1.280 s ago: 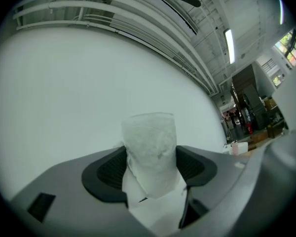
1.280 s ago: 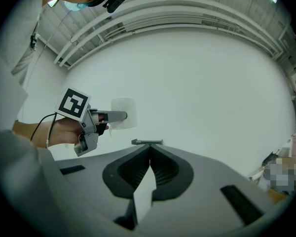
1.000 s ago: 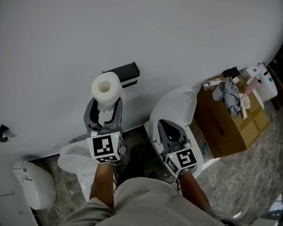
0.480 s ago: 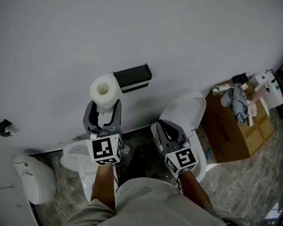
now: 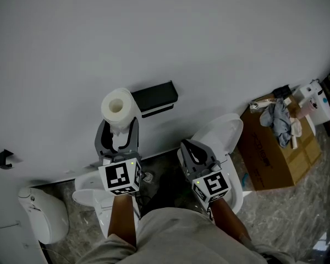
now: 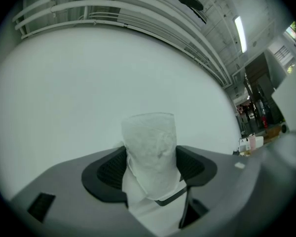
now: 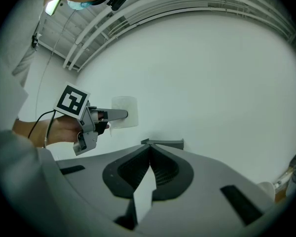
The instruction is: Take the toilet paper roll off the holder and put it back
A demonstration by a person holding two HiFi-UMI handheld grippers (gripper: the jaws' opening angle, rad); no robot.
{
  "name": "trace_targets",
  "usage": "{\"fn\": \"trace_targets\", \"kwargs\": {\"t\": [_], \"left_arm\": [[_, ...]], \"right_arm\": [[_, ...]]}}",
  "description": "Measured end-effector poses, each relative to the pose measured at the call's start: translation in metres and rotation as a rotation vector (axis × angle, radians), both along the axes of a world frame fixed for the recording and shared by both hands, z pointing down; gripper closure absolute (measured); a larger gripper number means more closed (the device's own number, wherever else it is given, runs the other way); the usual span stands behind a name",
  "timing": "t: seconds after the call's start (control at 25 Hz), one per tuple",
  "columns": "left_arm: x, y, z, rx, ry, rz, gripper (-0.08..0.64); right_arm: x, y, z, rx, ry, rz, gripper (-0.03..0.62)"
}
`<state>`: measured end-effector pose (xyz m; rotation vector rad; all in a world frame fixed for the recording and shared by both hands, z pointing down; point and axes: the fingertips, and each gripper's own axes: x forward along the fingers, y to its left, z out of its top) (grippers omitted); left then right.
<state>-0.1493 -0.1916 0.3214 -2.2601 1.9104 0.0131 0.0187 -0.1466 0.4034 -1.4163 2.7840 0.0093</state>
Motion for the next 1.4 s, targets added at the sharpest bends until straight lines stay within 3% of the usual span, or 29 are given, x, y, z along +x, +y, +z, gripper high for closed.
{"fn": "trace_targets", "kwargs": {"t": [0.64, 1.4], "left_arm": [[0.004, -0.075, -0.011, 0.001, 0.013, 0.058, 0.238], [0.037, -0.125, 0.021, -0.054, -0.012, 0.138, 0.238]], "right_arm": [[-0.009, -0.069, -0.005, -0.011, 0.018, 0.020, 0.588], [0.014, -0.096, 0.015, -0.069, 0.039, 0.112, 0.588]]}}
